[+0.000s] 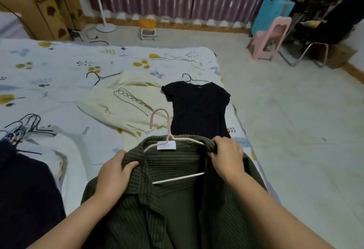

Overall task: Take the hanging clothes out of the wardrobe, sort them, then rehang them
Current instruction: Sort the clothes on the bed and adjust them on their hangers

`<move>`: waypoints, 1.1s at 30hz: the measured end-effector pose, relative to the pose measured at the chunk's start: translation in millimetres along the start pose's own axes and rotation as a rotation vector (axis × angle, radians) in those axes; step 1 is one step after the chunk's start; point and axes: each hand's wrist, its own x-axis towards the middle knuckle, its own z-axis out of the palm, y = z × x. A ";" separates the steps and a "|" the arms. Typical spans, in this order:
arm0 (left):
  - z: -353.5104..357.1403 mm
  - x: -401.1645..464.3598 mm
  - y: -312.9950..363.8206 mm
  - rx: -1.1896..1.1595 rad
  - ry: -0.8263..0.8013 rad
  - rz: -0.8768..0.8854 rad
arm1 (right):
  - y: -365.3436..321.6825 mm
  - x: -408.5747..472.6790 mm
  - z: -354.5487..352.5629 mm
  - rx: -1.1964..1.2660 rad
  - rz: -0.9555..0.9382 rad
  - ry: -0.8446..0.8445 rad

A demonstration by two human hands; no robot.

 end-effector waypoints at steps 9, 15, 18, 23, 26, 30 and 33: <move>102.6 80.6 -82.0 0.094 -0.041 -0.029 | 23.0 51.0 141.1 -0.005 -0.022 -0.263; 148.5 92.5 -127.0 0.261 -0.112 -0.123 | 44.4 72.0 206.7 0.012 -0.071 -0.362; 158.4 74.3 -136.1 0.388 -0.048 -0.041 | 49.3 74.9 226.9 -0.021 -0.071 -0.378; 176.2 29.3 -155.8 0.570 -0.251 0.206 | 54.0 72.9 241.5 -0.077 -0.069 -0.369; 180.1 23.7 -156.9 0.531 -0.400 0.127 | 53.6 73.5 239.8 -0.109 -0.084 -0.419; 172.3 34.2 -138.4 0.551 -0.513 0.033 | 47.2 75.3 222.0 -0.144 -0.056 -0.551; 149.0 37.9 -120.6 0.555 -0.617 -0.010 | 34.5 67.2 191.9 -0.188 -0.059 -0.567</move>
